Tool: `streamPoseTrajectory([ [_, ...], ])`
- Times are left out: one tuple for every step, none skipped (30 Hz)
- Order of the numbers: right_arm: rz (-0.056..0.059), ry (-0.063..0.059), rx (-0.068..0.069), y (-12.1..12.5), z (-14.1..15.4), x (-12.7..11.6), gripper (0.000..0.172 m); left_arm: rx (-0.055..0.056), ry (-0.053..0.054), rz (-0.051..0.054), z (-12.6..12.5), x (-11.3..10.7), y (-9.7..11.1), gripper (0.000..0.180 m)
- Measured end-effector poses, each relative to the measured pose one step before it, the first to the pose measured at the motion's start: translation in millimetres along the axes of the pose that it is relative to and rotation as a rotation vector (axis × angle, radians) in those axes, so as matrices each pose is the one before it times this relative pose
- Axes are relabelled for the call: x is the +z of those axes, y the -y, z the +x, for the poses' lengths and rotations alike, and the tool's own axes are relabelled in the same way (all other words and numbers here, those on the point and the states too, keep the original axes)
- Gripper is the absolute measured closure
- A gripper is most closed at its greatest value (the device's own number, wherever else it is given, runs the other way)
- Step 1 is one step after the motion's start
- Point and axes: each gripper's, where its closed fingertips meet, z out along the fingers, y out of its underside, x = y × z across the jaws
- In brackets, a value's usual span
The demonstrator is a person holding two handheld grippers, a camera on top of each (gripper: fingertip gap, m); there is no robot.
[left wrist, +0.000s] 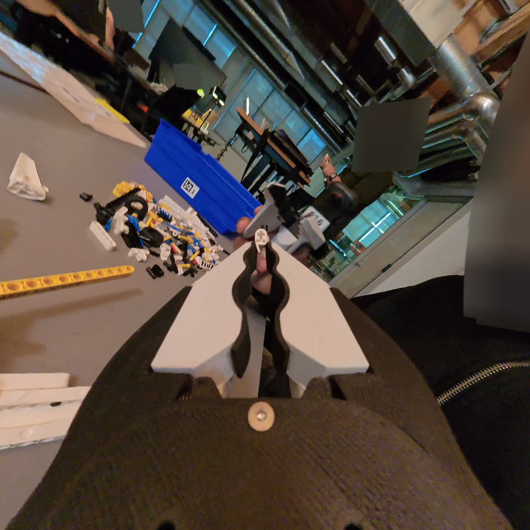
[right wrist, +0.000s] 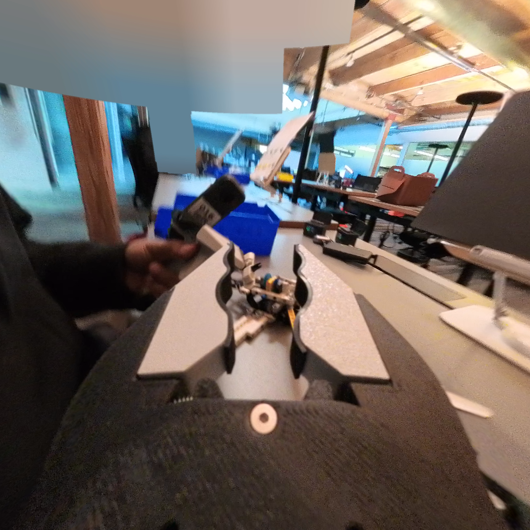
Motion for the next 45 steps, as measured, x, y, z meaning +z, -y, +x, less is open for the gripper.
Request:
streamPoseTrajectory([
  [0.0348,0.0017,0.0923,2.94,4.32,-1.16,0.138,0.016,-0.003,0.0106,2.9,-0.35,1.98,0.177],
  [0.0113,0.0189,0.0767,-0.54,0.31,0.92,0.144,0.0155,0.0028,0.0086,2.1,0.04,1.41,0.177],
  [-0.0032,0.0193,0.0623,-2.96,-1.06,2.37,0.148,0.0177,-0.003,0.0093,3.02,0.3,1.42,0.178],
  [-0.0066,0.0173,0.0519,-3.32,-1.49,3.03,0.147,0.0157,0.0021,0.0089,2.22,0.6,1.28,0.177],
  [-0.0028,0.0196,0.0481,-2.65,-1.99,2.83,0.146,0.014,0.0069,0.0001,1.34,1.0,0.0,0.178],
  [0.001,0.0228,0.0489,-1.74,-2.19,2.43,0.145,0.0126,0.0049,-0.0085,1.29,1.52,-1.34,0.177],
  [-0.0012,0.0227,0.0502,-1.83,-1.7,2.18,0.143,0.0085,0.0011,-0.0174,1.42,1.9,-2.61,0.177],
  [-0.0037,0.0334,0.0483,-2.05,-2.69,1.9,0.142,0.0105,0.0008,-0.0098,1.43,1.86,-2.06,0.177],
  [-0.0033,0.0416,0.0458,-1.79,-3.46,1.26,0.143,0.0088,0.0024,-0.0096,0.96,1.73,-2.06,0.177],
  [-0.0027,0.0323,0.0441,-1.62,-1.66,0.36,0.154,0.0078,-0.0006,-0.0059,1.24,1.35,-1.35,0.177],
  [0.0004,0.0197,0.0395,-1.19,0.43,-0.52,0.169,0.0103,0.0096,0.0031,-0.39,0.69,-0.33,0.177],
  [0.0039,0.0194,0.0332,-0.06,0.25,-0.99,0.169,0.0089,0.0151,-0.0012,-1.32,0.86,-0.93,0.177],
  [-0.0036,0.0097,0.032,-0.64,1.43,-1.16,0.17,0.0091,0.0152,-0.0025,-1.65,0.8,-1.25,0.177],
  [-0.0069,0.0018,0.0222,-0.68,1.9,-1.28,0.17,0.0091,0.0203,0.0006,-2.07,1.13,-1.11,0.177],
  [-0.0033,-0.0085,0.0075,0.31,2.31,-1.2,0.17,0.0062,0.0149,0.0091,-0.67,2.11,-0.25,0.177],
  [0.0125,-0.0098,-0.0046,2.35,1.08,-1.39,0.17,-0.0004,0.0078,0.0235,1.25,3.31,0.73,0.177],
  [0.0315,-0.0032,0.0027,4.78,-0.5,-1.38,0.17,-0.0102,0.0033,0.0253,2.4,4.36,-0.16,0.177],
  [0.0405,0.0057,0.019,6.12,-0.98,-1.93,0.171,-0.0114,0.012,0.036,0.77,3.88,0.75,0.18],
  [0.0617,0.0092,0.0293,9.59,-0.53,-3.46,0.171,0.0029,0.0112,-0.0132,-0.12,3.74,-6.72,0.18],
  [0.1247,-0.0008,0.0466,21.04,1.68,-8.8,0.169,0.0293,0.0169,-0.0367,-0.9,3.59,-13.74,0.18],
  [0.1467,-0.003,0.0665,32.49,3.34,-14.93,0.171,0.0161,0.0171,-0.0298,-0.67,2.09,-13.81,0.18],
  [0.0657,0.0005,0.0183,26.9,-0.03,-11.94,0.17,-0.0046,0.0044,0.0104,0.68,-0.53,-6.18,0.18],
  [0.0085,-0.0338,-0.0682,17.7,0.08,-8.62,0.17,-0.017,-0.0044,0.007,0.16,-1.24,-1.86,0.18],
  [-0.0378,-0.05,-0.0918,7.41,0.51,-5.51,0.17,-0.0189,-0.0056,-0.0036,-0.95,-0.56,0.86,0.18],
  [-0.0311,-0.0371,-0.0732,3.49,-2.02,-3.05,0.171,-0.0129,-0.003,0.0048,-1.59,-0.53,4.36,0.18],
  [-0.012,-0.0265,-0.0576,2.76,-3.11,-1.42,0.17,-0.0033,-0.0033,-0.0024,-0.92,-0.1,4.13,0.18],
  [-0.0328,-0.0353,-0.054,-1.6,0.58,-0.29,0.171,0.0064,0.0036,-0.0145,-0.86,0.67,2.3,0.18],
  [-0.0746,-0.055,-0.0575,-8.31,7.22,0.3,0.171,0.0209,0.0083,-0.0136,-0.26,1.0,1.43,0.18],
  [-0.1175,-0.071,-0.0574,-15.42,13.34,-0.04,0.171,0.0264,0.0034,-0.027,0.84,1.79,-1.54,0.18],
  [-0.1391,-0.0918,-0.0467,-20.12,19.02,-0.96,0.17,0.025,0.0034,-0.038,0.65,2.67,-4.45,0.18],
  [-0.1279,-0.1048,-0.0383,-20.96,22.48,-1.26,0.169,0.0229,0.0072,-0.0279,0.44,2.51,-4.49,0.18],
  [-0.1024,-0.1006,-0.0261,-19.72,22.82,-0.35,0.169,0.0184,0.006,-0.0124,0.83,1.92,-3.54,0.18],
  [-0.0803,-0.0723,-0.0048,-17.43,18.86,1.08,0.169,0.0102,0.0038,-0.0091,1.01,1.72,-3.63,0.18],
  [-0.0601,-0.0415,0.017,-14.03,14.08,2.12,0.169,0.0025,0.0008,-0.0128,0.8,1.84,-4.11,0.18],
  [-0.0409,-0.0137,0.0297,-10.13,9.13,2.35,0.169,-0.0027,-0.0032,-0.0115,0.89,1.75,-3.57,0.18],
  [-0.0177,-0.0014,0.0358,-5.23,6.34,1.69,0.167,-0.0066,-0.0063,-0.0069,0.85,1.29,-2.47,0.18],
  [0.0057,-0.0111,0.0412,-0.15,6.91,-0.11,0.157,-0.0102,-0.0058,-0.0016,0.39,0.65,-0.89,0.18],
  [0.0278,-0.0222,0.0366,4.4,7.25,-2.64,0.142,-0.0115,-0.0043,0.0022,-0.24,-0.2,0.29,0.18],
  [0.0432,-0.0135,0.0166,7.5,4.09,-4.95,0.13,-0.0095,-0.0016,0.0037,-0.73,-0.72,0.9,0.18],
  [0.0439,-0.0021,-0.0031,8.94,0.76,-6.45,0.128,-0.0063,0.0033,0.0061,-1.73,-1.28,1.35,0.18],
  [0.0418,-0.0008,-0.0164,9.71,-1.03,-7.14,0.127,-0.0046,0.0071,0.0074,-2.45,-1.45,1.7,0.18],
  [0.0363,0.013,-0.0297,9.62,-4.95,-6.91,0.128,-0.0065,0.0057,0.0078,-2.57,-1.4,1.92,0.18],
  [0.0236,0.043,-0.0423,8.37,-11.52,-5.93,0.127,-0.0133,0.0014,0.0097,-2.48,-1.44,2.33,0.18],
  [0.0136,0.075,-0.0552,7.01,-18.93,-4.23,0.129,-0.0222,-0.0053,0.0155,-1.97,-1.25,3.06,0.18],
  [0.0084,0.1007,-0.0702,5.76,-25.55,-1.63,0.13,-0.0306,-0.0096,0.0167,-1.58,-1.2,3.21,0.18],
])
